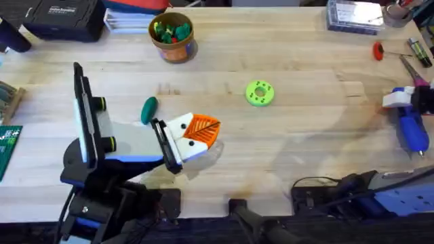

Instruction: Pick up the gripper from the table and insert it into the empty holder that is missing its gripper. Then pick up a screw, insert it into the mounting hole, and use the screwdriver to tighten it. Finally, clean up the table by picking up the vegetable and placing it into the bucket.

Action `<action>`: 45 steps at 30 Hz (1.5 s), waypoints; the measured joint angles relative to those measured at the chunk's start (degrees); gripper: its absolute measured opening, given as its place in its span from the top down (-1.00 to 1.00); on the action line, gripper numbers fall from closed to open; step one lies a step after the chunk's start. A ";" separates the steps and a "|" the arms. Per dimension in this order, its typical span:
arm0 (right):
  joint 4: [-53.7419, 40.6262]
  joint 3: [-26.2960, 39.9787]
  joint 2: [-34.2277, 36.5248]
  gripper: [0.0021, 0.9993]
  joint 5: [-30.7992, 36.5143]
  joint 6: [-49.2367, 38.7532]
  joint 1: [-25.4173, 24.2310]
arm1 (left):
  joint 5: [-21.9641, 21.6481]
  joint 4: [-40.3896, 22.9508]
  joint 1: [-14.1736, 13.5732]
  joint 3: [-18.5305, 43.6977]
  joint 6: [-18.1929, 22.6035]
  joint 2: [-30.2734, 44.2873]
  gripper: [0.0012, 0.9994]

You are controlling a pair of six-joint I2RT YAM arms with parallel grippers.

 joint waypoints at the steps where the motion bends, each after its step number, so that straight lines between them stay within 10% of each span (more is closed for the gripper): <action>1: 0.02 0.00 0.09 -0.59 -0.25 0.03 0.00 | 0.00 0.00 0.00 0.00 0.00 0.00 0.98; 11: 0.91 0.09 0.50 0.84 -0.92 -0.27 0.00 | -0.02 0.00 0.00 -0.02 0.00 0.00 0.98; 26: 0.54 0.33 -2.38 0.74 -1.09 4.42 4.27 | 0.00 0.00 0.00 -0.02 0.00 0.00 0.98; 45: 3.75 -3.05 -39.74 0.75 -6.09 24.51 22.34 | -0.01 0.00 0.00 -0.02 0.00 0.00 0.98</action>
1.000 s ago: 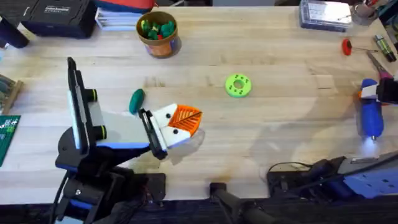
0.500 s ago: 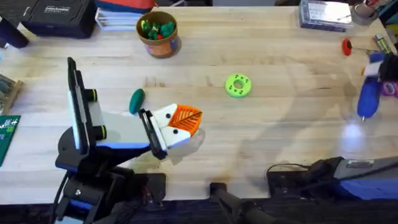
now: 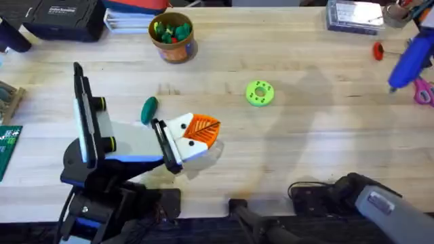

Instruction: Pick up the gripper from the table and insert it into the empty holder that is missing its gripper. Then pick up a screw, insert it into the mounting hole, and use the screwdriver to tighten it. Finally, clean up the table by picking up the vegetable and placing it into the bucket.

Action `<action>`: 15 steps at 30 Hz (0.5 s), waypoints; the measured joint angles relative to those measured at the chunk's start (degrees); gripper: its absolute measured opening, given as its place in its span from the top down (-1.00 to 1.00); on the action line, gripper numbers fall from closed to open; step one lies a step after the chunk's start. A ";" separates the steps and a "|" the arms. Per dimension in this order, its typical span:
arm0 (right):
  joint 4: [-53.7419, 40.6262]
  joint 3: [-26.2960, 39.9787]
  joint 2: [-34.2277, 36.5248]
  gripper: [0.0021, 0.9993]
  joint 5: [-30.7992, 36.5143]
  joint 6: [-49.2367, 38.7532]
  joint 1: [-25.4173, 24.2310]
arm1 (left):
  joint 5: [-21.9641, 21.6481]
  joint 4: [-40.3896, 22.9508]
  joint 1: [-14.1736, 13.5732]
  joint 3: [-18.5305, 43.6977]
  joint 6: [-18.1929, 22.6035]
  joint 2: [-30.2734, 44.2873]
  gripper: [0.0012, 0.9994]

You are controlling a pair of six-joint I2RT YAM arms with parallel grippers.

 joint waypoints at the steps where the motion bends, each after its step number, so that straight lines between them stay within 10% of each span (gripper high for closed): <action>1: 1.62 -1.68 -3.06 0.75 -0.04 1.25 2.20 | -0.01 0.00 0.00 0.02 0.00 0.00 0.98; 15: 45.80 -30.90 -26.66 0.77 1.02 14.52 38.32 | 0.01 0.00 0.00 0.00 0.00 0.00 0.98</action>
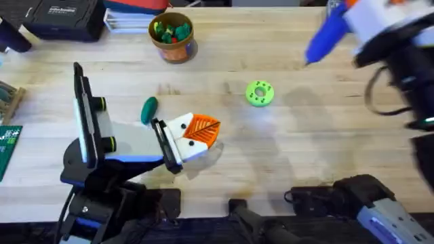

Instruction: Pick up the gripper from the table and insert it into the empty holder that is missing its gripper. Then pick up a screw, insert it into the mounting hole, and use the screwdriver to tighten it. Finally, clean up the table by picking up the vegetable and placing it into the bucket.

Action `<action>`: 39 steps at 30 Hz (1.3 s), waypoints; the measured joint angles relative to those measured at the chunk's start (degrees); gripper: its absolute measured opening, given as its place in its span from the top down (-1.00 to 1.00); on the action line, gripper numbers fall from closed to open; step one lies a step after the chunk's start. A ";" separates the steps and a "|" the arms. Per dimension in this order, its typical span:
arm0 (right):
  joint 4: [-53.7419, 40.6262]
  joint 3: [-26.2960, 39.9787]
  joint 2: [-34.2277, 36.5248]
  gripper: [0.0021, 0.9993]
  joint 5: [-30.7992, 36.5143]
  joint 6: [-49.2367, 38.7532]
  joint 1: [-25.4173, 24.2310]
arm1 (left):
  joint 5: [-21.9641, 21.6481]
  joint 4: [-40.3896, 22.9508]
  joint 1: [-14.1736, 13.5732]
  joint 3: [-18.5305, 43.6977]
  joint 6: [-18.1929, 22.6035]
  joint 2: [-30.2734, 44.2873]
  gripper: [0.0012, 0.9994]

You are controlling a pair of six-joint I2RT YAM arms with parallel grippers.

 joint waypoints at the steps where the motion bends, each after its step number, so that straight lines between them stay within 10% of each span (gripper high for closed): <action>1: 2.57 -1.52 0.33 0.77 0.79 0.30 2.58 | 0.00 0.00 0.00 0.00 0.00 0.00 0.98; 14: 35.53 -6.65 16.86 0.78 6.99 0.04 28.36 | 0.00 0.00 0.00 0.00 0.00 0.00 0.98; 39: 51.81 -6.65 25.03 0.79 -1.23 1.52 41.86 | 0.00 -2.82 0.00 0.00 0.00 0.00 0.98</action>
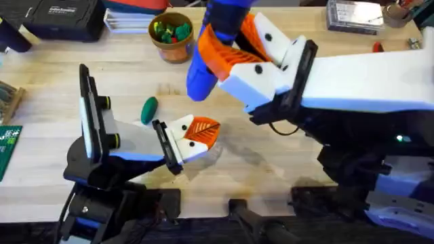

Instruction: Pick up the gripper from the table and insert it into the empty holder that is missing its gripper. Then pick up a screw, insert it into the mounting hole, and use the screwdriver to tighten it. Finally, clean up the table by picking up the vegetable and placing it into the bucket.

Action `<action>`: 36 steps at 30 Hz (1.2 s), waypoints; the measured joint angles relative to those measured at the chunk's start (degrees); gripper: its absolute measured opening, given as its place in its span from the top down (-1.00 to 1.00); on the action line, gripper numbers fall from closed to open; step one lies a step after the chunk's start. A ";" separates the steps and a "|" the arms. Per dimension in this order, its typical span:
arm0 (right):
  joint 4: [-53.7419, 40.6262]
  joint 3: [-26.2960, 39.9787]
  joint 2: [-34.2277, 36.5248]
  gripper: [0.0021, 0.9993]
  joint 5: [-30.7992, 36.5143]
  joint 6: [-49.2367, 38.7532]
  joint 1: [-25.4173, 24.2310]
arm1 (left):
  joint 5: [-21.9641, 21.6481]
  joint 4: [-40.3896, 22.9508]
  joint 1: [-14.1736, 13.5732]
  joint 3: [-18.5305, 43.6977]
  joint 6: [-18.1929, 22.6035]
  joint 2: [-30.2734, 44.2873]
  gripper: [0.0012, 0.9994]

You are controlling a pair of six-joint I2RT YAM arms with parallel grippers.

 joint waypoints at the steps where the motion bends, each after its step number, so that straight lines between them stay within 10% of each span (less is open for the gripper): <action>1: -0.13 -0.02 0.00 0.80 -0.23 0.10 0.31 | -0.02 0.00 0.00 0.01 0.00 0.00 0.98; 36: -1.41 -0.02 1.95 0.81 -1.07 4.68 4.99 | 0.00 0.00 0.00 0.00 0.00 0.00 0.98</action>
